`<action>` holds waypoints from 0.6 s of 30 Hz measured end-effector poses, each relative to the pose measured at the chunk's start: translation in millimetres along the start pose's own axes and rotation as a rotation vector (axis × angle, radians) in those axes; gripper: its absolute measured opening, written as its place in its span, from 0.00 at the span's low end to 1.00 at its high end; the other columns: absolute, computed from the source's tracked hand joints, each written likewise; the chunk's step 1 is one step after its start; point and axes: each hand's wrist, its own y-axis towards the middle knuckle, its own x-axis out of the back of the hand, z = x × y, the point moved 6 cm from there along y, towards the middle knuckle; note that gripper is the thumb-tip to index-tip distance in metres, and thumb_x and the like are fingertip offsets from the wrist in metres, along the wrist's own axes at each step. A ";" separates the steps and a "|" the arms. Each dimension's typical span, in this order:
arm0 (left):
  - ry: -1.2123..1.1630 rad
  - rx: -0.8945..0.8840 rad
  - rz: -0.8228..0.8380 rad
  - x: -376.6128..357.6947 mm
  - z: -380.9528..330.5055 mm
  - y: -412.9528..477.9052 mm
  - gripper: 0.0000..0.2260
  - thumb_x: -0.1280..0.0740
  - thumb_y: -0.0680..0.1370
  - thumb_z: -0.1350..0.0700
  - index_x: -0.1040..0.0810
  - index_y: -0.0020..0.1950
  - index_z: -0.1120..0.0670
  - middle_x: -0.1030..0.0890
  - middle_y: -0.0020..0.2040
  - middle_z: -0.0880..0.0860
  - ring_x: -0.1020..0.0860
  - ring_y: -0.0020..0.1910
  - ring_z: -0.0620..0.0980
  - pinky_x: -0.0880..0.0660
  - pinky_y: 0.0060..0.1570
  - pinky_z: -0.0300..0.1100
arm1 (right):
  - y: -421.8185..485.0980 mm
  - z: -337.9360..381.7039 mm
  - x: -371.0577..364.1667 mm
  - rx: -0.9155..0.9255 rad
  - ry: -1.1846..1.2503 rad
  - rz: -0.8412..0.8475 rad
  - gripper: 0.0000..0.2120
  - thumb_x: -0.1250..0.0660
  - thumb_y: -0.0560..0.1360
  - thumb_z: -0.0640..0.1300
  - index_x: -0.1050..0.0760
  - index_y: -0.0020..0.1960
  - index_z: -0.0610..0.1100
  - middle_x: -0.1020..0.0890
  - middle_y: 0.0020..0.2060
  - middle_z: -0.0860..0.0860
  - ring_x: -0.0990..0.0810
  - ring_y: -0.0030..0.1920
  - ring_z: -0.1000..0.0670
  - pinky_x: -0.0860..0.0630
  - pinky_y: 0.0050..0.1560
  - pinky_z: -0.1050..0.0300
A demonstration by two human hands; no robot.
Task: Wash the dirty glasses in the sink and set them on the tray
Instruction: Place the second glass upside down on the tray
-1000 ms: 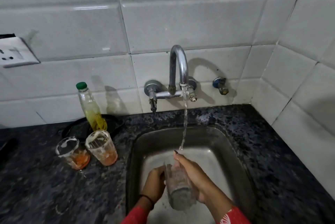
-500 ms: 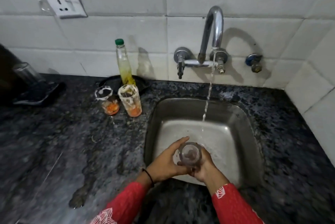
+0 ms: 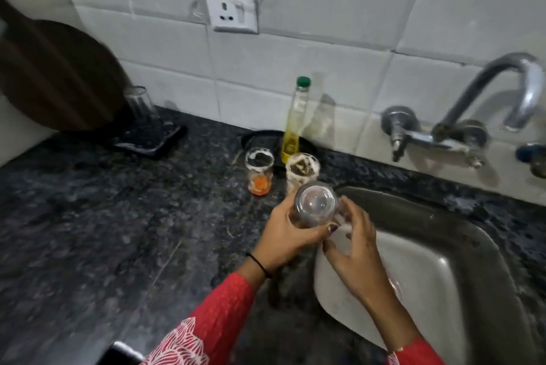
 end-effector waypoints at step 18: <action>0.147 0.103 -0.216 395.8 18.4 174.3 0.25 0.31 0.74 0.66 0.34 0.69 0.54 0.26 0.61 0.50 0.25 0.57 0.42 0.27 0.58 0.34 | 281.9 196.4 -337.0 0.154 0.110 0.093 0.26 0.22 0.62 0.48 0.26 0.57 0.45 0.16 0.46 0.49 0.17 0.47 0.51 0.23 0.46 0.60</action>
